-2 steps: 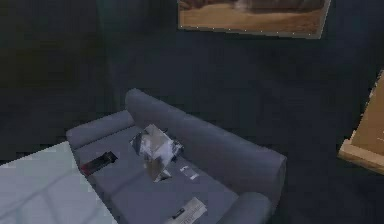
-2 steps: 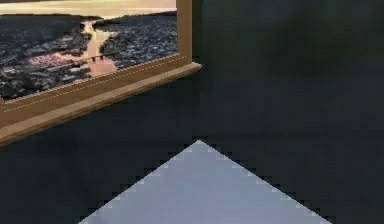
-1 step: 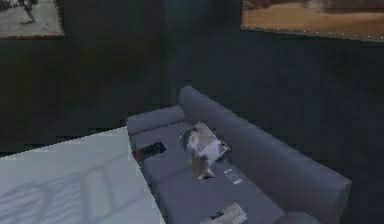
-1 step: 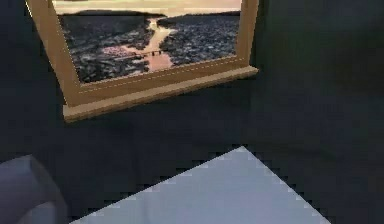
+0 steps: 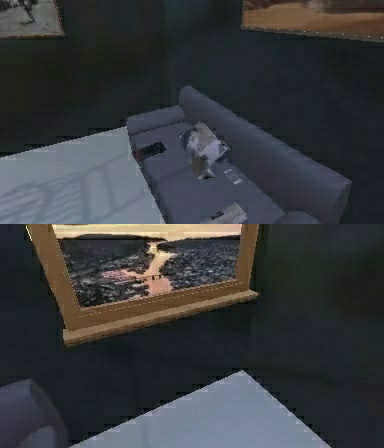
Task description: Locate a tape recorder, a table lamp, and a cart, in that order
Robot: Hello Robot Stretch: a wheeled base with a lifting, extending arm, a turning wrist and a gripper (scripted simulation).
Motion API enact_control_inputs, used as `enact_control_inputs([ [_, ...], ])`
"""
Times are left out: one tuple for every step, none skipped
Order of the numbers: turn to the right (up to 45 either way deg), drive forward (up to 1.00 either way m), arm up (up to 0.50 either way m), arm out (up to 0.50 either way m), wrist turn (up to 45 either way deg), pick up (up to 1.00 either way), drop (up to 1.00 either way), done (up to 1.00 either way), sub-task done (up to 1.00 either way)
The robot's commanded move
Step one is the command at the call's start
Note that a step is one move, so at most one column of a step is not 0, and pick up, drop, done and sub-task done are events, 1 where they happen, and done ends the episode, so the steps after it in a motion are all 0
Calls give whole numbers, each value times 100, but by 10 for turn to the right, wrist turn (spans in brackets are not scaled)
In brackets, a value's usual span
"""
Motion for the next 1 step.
enact_control_inputs([
  [-450,0,0,0,0,0,0,0,0],
])
